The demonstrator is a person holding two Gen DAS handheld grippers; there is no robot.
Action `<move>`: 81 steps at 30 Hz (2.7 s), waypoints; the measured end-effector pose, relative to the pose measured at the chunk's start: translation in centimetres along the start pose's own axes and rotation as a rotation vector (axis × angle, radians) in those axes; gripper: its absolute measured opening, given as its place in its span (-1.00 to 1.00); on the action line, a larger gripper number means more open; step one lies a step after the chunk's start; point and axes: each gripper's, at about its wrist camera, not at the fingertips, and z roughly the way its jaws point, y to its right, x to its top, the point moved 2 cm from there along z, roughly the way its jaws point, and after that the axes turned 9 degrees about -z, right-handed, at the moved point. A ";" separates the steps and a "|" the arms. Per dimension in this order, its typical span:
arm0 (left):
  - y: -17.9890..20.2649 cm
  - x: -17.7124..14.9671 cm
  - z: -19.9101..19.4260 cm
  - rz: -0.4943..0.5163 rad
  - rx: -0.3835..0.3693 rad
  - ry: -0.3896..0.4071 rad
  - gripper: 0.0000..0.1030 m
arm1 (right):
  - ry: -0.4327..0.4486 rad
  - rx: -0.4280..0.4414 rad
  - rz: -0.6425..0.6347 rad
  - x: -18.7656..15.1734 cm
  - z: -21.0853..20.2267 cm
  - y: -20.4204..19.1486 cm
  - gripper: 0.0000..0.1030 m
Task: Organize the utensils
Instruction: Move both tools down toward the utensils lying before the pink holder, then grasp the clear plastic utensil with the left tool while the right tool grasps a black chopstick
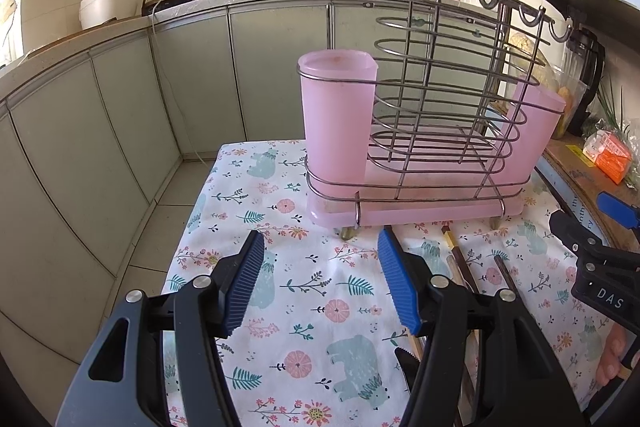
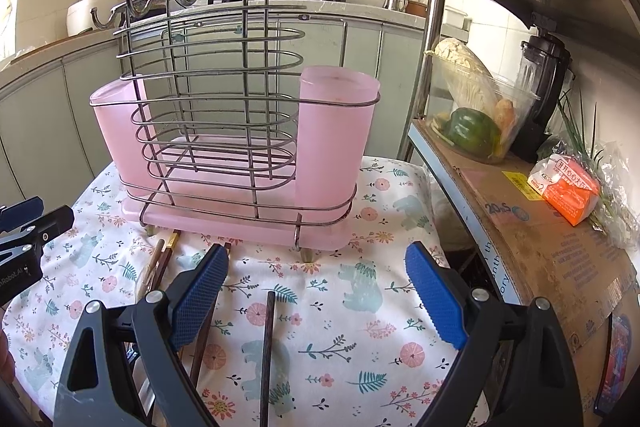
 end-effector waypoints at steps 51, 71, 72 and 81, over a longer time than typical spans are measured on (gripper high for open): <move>2.7 -3.4 6.1 -0.046 -0.265 -0.404 -0.44 | -0.221 0.195 0.115 -3.8 5.1 1.8 -0.01; 3.2 -2.4 6.7 -0.036 -0.249 -0.361 -0.72 | -0.296 0.297 0.130 -4.2 6.3 0.5 -0.27; 3.2 -2.3 6.3 -0.031 -0.242 -0.342 -0.73 | -0.299 0.302 0.131 -4.2 6.4 0.5 -0.27; 2.9 -1.0 4.0 -0.004 -0.181 -0.183 -0.96 | -0.308 0.310 0.116 -4.0 6.2 -0.5 -0.28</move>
